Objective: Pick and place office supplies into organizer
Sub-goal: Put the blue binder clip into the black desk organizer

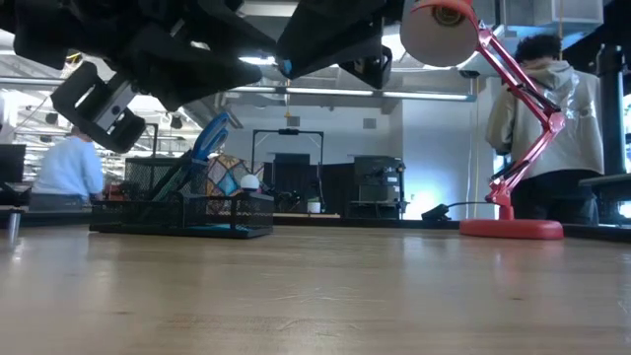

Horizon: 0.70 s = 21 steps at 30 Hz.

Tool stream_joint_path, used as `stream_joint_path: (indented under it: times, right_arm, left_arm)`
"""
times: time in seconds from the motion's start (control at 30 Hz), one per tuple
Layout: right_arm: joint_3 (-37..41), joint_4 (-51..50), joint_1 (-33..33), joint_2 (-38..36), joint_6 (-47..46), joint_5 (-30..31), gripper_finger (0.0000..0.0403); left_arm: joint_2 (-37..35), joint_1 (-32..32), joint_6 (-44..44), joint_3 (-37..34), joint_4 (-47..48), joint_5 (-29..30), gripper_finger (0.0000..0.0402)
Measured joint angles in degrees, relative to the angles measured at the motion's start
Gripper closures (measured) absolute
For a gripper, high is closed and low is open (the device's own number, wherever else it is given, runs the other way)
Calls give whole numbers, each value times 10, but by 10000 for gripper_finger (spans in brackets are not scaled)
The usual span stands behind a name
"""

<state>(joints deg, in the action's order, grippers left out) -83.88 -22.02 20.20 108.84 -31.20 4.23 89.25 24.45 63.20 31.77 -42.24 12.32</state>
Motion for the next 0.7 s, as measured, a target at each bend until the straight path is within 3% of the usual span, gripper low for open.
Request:
stream_joint_path:
  times: [0.5, 0.7]
  right_arm:
    - [0, 0, -1, 0, 5, 0, 346]
    - [0, 0, -1, 0, 8, 0, 346]
  left_arm:
    - [0, 2, 0, 0, -5, 2, 297]
    - [0, 1, -10, 0, -34, 2, 319]
